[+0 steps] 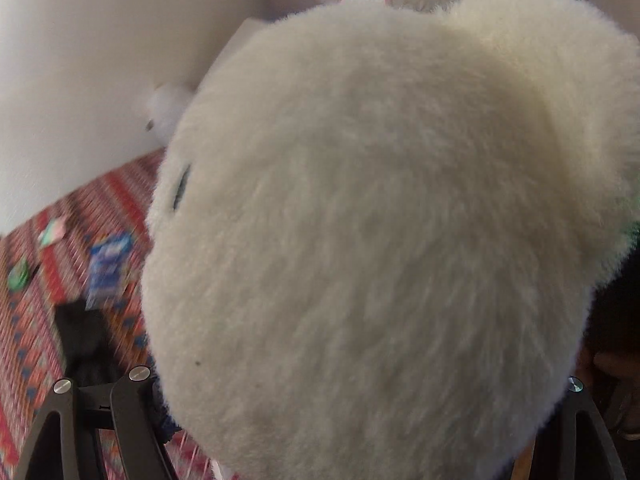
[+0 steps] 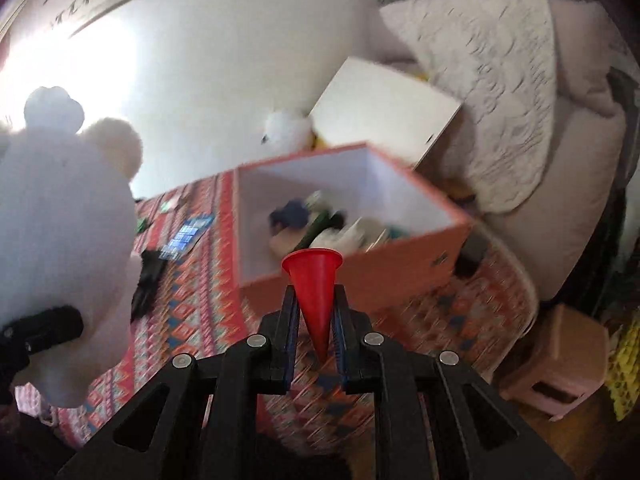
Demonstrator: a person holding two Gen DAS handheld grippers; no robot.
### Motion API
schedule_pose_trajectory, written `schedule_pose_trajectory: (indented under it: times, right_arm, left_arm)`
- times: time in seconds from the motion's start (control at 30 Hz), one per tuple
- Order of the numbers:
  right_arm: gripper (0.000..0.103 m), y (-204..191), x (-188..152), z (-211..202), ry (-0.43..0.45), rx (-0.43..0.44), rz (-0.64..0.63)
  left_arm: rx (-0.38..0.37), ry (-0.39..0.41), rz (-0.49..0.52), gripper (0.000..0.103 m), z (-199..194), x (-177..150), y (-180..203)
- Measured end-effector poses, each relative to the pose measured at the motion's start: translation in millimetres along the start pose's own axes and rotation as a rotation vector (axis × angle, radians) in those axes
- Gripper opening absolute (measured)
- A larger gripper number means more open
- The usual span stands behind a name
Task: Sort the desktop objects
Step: 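Carry the plush bear and red cone into the shoebox and release both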
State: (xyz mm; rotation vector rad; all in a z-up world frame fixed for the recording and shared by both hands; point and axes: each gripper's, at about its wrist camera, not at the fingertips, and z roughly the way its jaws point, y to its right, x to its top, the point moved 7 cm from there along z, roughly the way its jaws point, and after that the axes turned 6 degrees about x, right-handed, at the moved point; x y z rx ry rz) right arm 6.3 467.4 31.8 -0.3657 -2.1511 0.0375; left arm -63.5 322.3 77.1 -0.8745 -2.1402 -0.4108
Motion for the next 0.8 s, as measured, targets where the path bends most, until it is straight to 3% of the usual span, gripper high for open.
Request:
schedule_pose_trajectory:
  times: [0.2, 0.4, 0.6, 0.8]
  right_arm:
    - [0.016, 35.8, 56.1, 2.4, 0.090, -0.051, -0.035]
    - [0.016, 62.7, 93.3, 54.4, 0.083, -0.056, -0.037]
    - [0.016, 82.9, 105.2, 125.4, 0.017, -0.039, -0.040]
    - [0.016, 104.7, 102.1, 190.6, -0.056, -0.014, 0.032]
  left_arm:
    - [-0.034, 0.053, 0.003, 0.081, 32.5, 67.6, 18.2]
    - [-0.043, 0.046, -0.029, 0.081, 85.3, 115.1, 28.4]
    - [-0.029, -0.010, -0.050, 0.081, 151.2, 136.7, 24.7]
    - [0.000, -0.075, -0.088, 0.083, 209.7, 134.6, 10.1]
